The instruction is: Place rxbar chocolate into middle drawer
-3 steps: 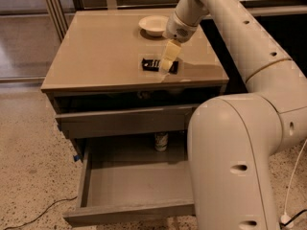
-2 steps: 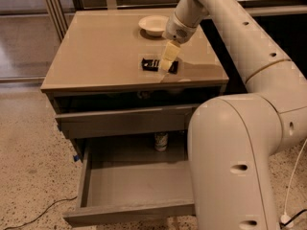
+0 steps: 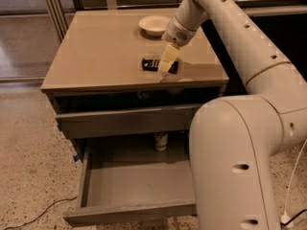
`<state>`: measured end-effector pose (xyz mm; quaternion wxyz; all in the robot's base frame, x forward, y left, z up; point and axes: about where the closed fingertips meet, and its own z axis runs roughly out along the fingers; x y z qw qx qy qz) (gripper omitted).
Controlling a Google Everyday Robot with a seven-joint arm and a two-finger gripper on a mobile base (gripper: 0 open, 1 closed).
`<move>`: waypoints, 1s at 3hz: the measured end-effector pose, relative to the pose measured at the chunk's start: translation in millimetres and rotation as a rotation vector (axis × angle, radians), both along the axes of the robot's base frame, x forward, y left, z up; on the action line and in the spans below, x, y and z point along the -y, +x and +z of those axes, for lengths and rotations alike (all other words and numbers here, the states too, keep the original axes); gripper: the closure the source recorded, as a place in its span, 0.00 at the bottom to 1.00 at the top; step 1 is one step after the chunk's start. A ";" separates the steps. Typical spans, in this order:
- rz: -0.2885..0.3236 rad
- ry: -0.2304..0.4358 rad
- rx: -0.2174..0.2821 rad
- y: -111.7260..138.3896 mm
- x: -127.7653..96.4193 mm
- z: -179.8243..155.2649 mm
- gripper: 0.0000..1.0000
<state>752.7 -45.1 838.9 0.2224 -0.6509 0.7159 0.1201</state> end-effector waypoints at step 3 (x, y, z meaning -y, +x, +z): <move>-0.010 0.006 -0.053 1.4 -1.2 -21.8 0.04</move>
Offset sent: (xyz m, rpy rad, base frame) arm -0.0037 -0.0044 -0.0124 0.0006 0.0671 0.0002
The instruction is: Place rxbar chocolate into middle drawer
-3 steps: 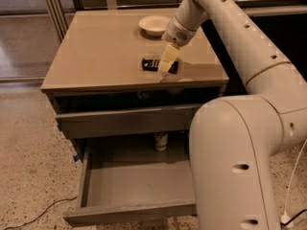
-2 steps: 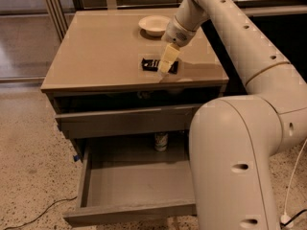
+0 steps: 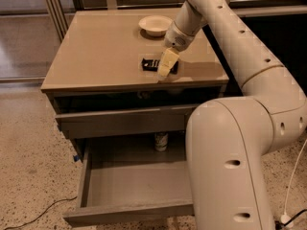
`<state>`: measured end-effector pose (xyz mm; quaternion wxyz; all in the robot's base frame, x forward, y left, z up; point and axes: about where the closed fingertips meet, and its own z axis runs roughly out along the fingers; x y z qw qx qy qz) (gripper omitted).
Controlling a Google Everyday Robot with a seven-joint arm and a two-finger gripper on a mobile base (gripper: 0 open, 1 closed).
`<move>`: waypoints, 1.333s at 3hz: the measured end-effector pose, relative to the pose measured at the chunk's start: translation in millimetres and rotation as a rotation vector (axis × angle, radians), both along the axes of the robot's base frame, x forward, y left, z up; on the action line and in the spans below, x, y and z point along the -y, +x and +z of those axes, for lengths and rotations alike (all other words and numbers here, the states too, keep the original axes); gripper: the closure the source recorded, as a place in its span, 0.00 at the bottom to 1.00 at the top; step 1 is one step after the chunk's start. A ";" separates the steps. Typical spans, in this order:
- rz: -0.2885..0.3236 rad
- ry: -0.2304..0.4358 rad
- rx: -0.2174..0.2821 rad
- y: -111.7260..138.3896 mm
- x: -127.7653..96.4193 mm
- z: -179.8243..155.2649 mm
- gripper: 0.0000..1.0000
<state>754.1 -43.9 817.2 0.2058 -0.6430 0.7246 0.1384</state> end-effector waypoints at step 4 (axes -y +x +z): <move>-0.023 -0.005 -0.008 3.0 8.6 6.8 0.20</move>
Offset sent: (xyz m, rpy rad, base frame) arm 0.0019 -0.0124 0.0010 -0.0126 0.0251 -0.0104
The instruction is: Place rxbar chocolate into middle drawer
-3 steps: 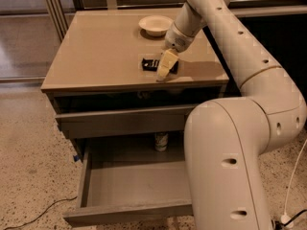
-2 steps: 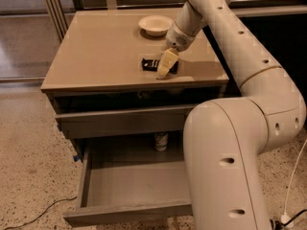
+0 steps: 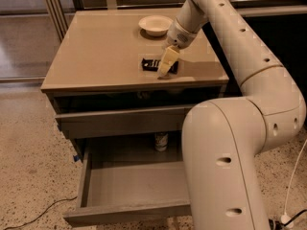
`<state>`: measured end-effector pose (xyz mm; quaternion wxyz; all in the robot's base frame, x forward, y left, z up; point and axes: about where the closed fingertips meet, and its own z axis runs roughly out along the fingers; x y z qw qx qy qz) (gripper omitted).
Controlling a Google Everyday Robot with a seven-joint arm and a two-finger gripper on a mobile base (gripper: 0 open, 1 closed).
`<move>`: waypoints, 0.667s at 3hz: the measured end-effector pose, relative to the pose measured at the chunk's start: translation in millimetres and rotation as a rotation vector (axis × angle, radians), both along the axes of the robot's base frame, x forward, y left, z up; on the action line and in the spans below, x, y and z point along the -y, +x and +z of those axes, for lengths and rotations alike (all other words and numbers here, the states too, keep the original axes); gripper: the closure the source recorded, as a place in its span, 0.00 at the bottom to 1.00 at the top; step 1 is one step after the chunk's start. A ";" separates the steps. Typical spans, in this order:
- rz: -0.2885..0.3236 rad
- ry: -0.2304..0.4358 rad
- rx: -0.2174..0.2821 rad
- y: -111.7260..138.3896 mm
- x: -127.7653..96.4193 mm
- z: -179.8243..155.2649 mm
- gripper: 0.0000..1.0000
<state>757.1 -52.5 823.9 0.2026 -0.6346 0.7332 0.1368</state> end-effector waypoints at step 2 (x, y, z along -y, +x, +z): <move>0.008 -0.010 -0.024 -2.1 -2.7 -1.3 0.30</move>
Offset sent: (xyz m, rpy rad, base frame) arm -0.0073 -0.0077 0.0097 -0.0315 0.0650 0.0267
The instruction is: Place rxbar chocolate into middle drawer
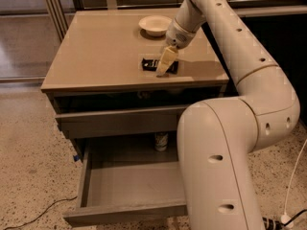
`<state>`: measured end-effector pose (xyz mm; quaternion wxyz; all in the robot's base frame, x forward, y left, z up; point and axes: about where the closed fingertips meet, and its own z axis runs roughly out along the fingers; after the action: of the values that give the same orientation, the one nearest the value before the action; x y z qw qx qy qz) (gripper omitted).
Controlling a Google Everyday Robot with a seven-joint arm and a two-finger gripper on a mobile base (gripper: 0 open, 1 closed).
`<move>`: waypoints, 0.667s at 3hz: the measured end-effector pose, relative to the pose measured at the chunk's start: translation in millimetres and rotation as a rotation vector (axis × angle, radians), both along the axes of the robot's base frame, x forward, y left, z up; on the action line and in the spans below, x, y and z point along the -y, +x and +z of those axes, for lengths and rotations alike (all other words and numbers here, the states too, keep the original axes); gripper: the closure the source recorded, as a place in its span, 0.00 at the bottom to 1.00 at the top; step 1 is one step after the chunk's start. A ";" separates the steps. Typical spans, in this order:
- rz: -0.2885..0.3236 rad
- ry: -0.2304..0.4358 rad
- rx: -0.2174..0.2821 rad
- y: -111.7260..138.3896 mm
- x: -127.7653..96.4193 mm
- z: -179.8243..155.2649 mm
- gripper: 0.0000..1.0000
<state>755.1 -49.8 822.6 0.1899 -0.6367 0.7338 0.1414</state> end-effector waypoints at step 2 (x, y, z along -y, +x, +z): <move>0.005 -0.007 -0.012 1.2 -2.9 -4.4 0.46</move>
Offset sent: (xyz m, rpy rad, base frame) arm -0.0056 -0.0087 0.0035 -0.0365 0.0660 0.0279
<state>756.3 -46.9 818.2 0.1829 -0.6383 0.7339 0.1432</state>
